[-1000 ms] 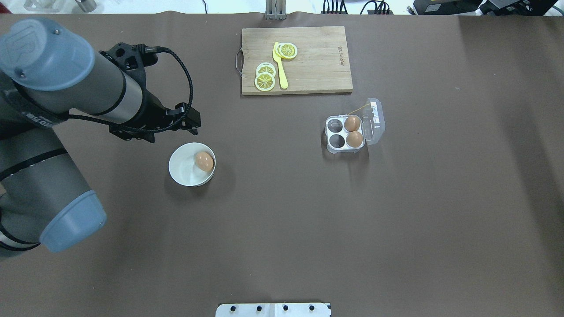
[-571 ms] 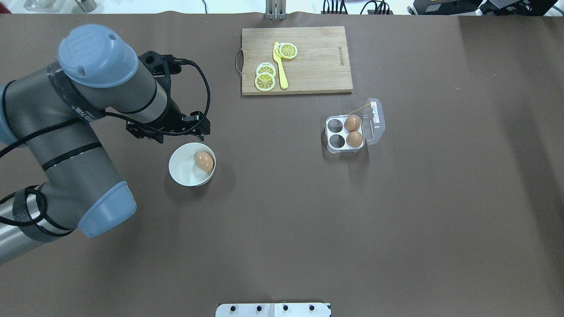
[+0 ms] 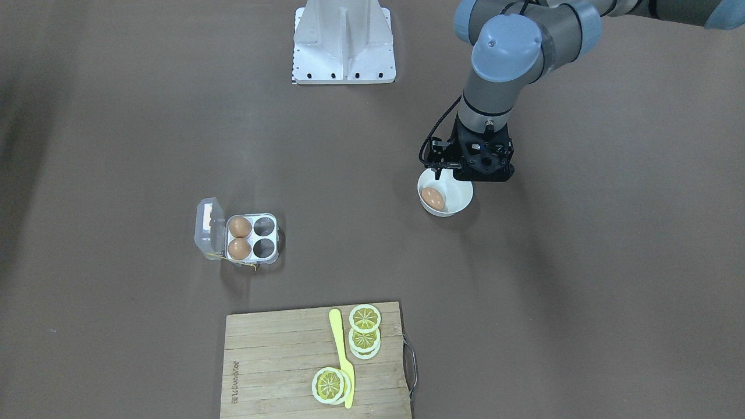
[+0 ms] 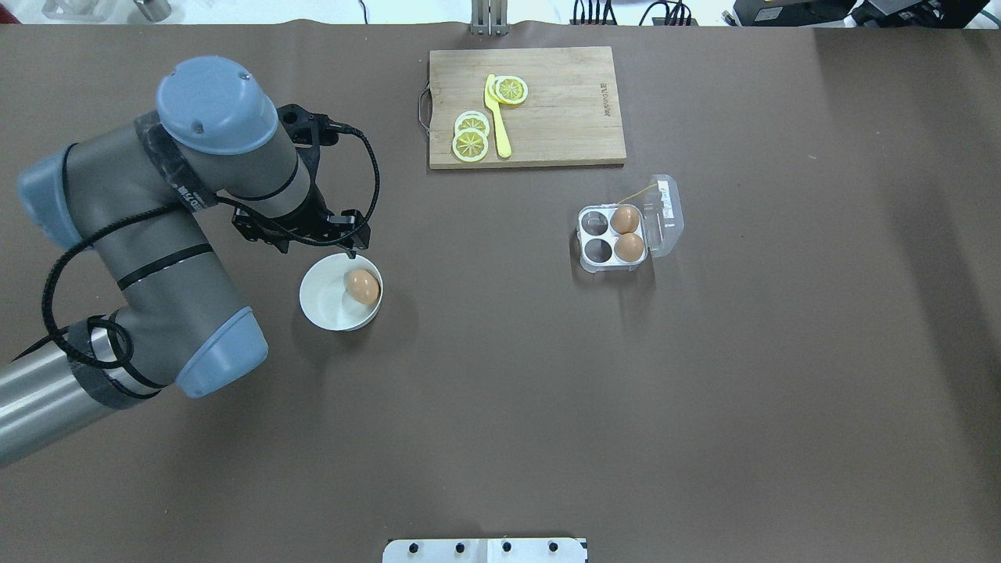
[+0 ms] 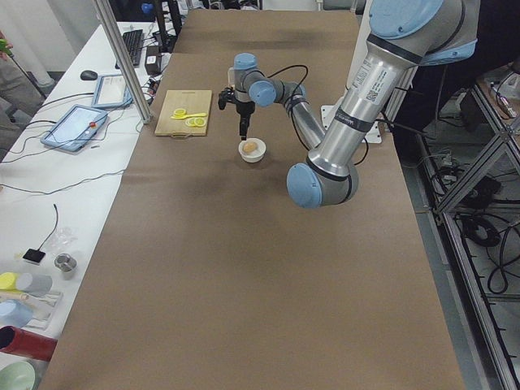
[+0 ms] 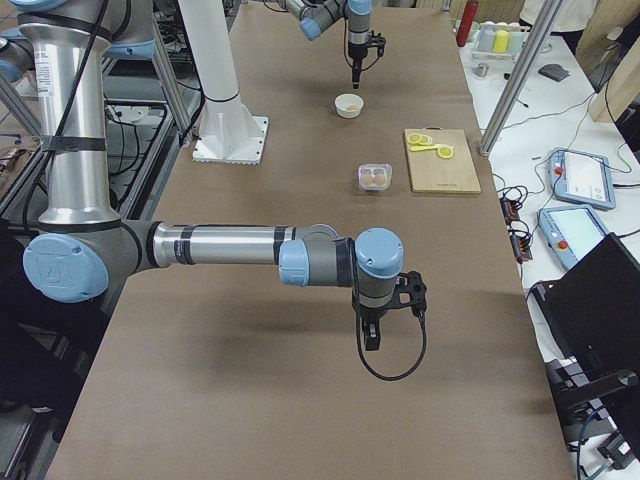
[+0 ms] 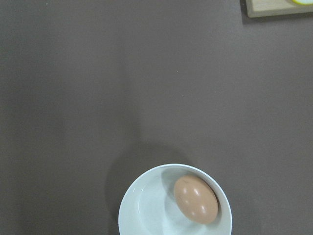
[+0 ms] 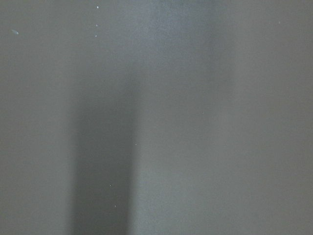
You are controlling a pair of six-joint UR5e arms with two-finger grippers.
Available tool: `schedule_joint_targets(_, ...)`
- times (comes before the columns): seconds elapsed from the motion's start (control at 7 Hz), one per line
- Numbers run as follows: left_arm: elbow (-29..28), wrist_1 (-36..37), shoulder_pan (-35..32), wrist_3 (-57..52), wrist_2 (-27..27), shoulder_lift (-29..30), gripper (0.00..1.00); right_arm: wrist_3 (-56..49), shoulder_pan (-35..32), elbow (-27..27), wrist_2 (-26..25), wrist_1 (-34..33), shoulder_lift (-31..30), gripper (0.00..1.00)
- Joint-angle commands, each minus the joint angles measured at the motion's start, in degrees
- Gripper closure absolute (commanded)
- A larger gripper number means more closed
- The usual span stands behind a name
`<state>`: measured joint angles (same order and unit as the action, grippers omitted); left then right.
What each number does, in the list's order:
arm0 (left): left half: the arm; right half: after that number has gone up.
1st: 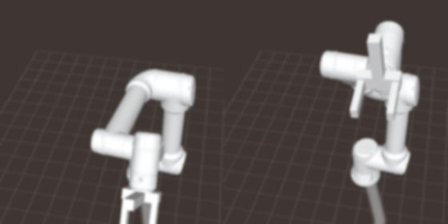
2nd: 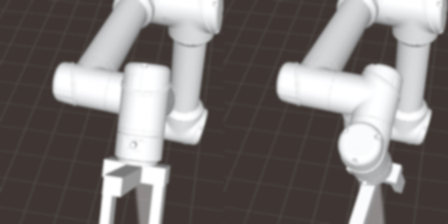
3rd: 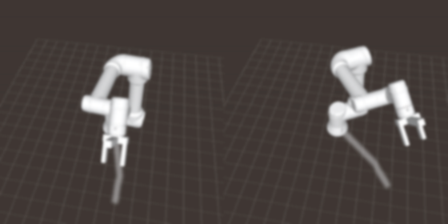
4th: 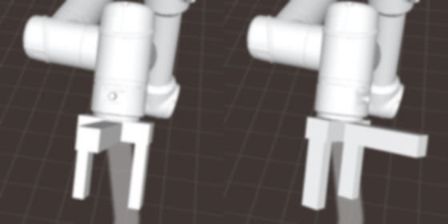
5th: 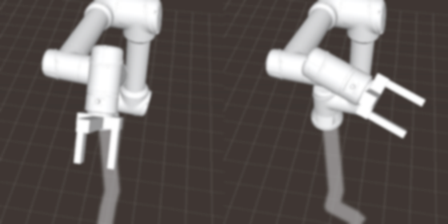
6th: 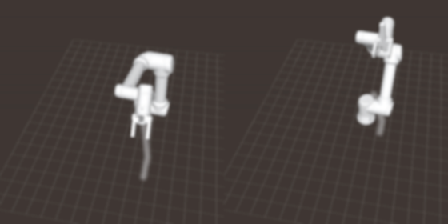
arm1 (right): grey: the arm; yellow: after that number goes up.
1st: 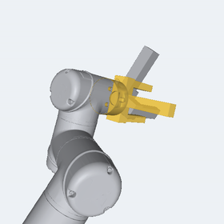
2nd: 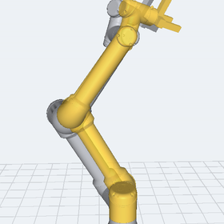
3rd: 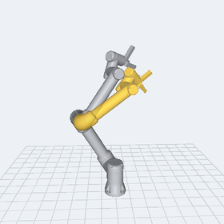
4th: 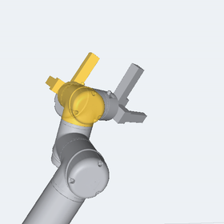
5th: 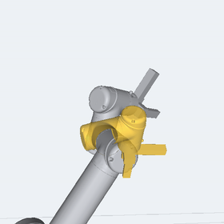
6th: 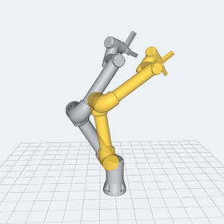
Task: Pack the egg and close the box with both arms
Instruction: 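Lower the left gripper into the bowl around the egg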
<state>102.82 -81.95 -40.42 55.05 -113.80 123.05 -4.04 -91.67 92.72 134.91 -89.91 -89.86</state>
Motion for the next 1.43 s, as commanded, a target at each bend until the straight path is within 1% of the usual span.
schedule_joint_targets(0.0,-2.88,-0.49,-0.01,-0.12,-0.20,1.66,0.09,0.00,0.00,0.01,0.00,0.00,0.13,0.00)
schedule_joint_targets(0.14,-3.58,-2.85,-0.01,0.40,-0.20,1.41,0.11,0.00,0.00,0.01,0.00,0.00,0.21,0.00)
schedule_joint_targets(0.43,-7.70,-9.07,0.07,1.72,-0.20,0.88,0.13,0.00,0.00,0.01,0.00,0.00,0.22,0.01)
schedule_joint_targets(0.57,-8.85,-9.72,0.16,2.77,-0.29,0.96,0.13,0.00,0.00,0.01,0.00,0.00,0.13,0.01)
schedule_joint_targets(0.86,-8.95,-11.56,1.47,6.71,-0.20,0.79,0.13,0.00,0.00,-0.08,0.00,0.00,0.13,0.01)
schedule_joint_targets(1.0,-8.60,-13.92,2.35,9.17,-0.20,-0.52,0.13,0.00,0.00,-0.17,0.00,0.00,0.13,0.01)
schedule_joint_targets(1.14,-7.47,-16.73,2.45,10.42,-0.20,-3.58,0.13,0.00,0.00,0.00,0.00,0.00,0.04,0.00)
schedule_joint_targets(1.29,-7.28,-18.23,2.45,10.86,-0.29,-4.91,0.13,-0.09,0.00,-0.08,0.00,0.00,0.13,0.01)
